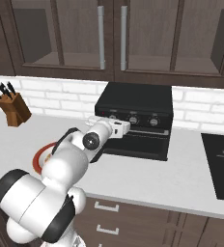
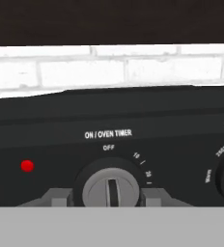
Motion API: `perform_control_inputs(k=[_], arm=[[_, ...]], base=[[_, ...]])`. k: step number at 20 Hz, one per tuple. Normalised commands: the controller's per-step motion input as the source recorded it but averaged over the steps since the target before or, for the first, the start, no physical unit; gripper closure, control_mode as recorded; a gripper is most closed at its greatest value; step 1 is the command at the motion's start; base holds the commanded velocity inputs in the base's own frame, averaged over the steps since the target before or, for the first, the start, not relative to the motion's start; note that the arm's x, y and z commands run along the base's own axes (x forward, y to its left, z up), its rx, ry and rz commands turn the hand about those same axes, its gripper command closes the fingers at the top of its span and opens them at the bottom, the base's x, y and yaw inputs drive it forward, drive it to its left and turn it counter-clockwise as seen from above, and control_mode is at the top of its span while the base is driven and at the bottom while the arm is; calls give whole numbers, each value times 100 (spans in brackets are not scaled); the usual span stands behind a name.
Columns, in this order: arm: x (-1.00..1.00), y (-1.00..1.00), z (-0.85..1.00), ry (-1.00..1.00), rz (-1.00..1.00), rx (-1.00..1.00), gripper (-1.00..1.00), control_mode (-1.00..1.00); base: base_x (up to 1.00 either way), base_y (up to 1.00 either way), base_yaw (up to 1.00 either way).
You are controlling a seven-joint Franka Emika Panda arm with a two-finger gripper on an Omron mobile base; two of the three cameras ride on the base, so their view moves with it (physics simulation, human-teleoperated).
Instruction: Pick up the kebab skewer and baguette bread, and place them inside the toaster oven. Close the toaster oven door and start by setting the timer.
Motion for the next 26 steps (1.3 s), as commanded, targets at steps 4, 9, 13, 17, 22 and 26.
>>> perform_control_inputs(k=[4,9,13,17,22,26], arm=[[0,0,0,0,-2,0,100,-100],[0,0,0,0,0,0,100,-100],[0,0,0,0,1,0,100,-100],[0,0,0,0,4,0,100,-100],[0,0,0,0,7,2,100,-100],[0,-4,0,0,9,3,100,-100]], base=[[0,0,0],[0,0,0],[0,0,0],[0,0,0],[0,0,0],[0,0,0]])
